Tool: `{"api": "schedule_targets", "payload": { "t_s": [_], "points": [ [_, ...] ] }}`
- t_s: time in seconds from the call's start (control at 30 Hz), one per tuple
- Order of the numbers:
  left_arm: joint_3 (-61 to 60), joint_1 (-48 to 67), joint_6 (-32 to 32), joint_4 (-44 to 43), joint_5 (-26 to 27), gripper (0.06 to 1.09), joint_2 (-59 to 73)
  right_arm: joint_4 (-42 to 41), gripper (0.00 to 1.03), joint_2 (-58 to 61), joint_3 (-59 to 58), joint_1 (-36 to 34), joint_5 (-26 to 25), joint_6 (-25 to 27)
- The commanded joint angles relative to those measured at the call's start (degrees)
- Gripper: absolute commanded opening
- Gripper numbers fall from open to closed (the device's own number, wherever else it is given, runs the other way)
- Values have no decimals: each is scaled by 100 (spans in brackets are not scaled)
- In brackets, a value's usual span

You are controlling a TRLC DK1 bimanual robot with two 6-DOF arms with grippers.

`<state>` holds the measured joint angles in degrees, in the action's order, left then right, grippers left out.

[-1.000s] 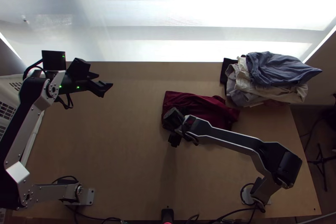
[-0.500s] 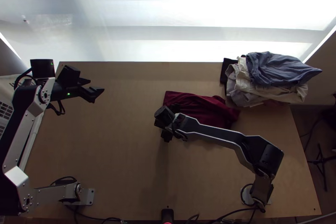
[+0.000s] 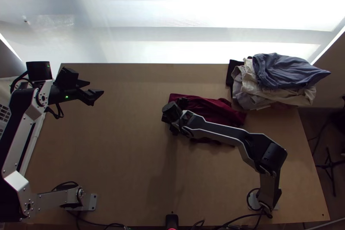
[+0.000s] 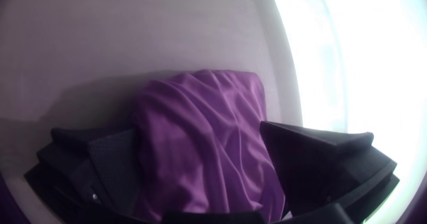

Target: Fold the t-shirt

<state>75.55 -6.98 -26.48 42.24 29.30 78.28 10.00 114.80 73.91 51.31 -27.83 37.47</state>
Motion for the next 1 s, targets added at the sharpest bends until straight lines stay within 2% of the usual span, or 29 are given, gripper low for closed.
{"api": "schedule_targets", "payload": {
  "t_s": [0.0, 0.03, 0.13, 0.17, 0.2, 0.4, 0.5, 0.7, 0.83, 0.97],
  "points": [
    [4, -49, -6, -14, 23, 104, 38, -209, 91, 262, 124, -156, -214, 129],
    [4, -84, -24, -14, 32, 104, 47, -235, 83, 288, 133, -165, -205, 111],
    [13, -181, -77, -14, 67, 104, 73, -314, 31, 297, 150, -165, -108, 120],
    [13, -198, -94, -14, 76, 104, 73, -420, 15, 297, 150, -165, -108, 129],
    [30, -233, -103, -14, 76, 104, 73, -525, 4, 279, 150, -165, -108, 146],
    [136, -383, -41, -14, 76, 104, 108, -1123, 3, -538, 466, -473, -117, 41],
    [197, -365, 46, -14, 76, 104, 126, -1756, 3, -916, 818, -921, -108, 243],
    [241, -198, 222, 118, 23, 104, 108, -1773, 3, -969, 1794, -2028, 6, 348],
    [250, -58, 407, 162, -100, 104, 82, -1659, 3, -1074, 2303, -2424, 323, 340],
    [294, 74, 565, 153, -267, 104, 82, -1659, 3, -1171, 2189, -2688, 533, 331]
  ]
}}
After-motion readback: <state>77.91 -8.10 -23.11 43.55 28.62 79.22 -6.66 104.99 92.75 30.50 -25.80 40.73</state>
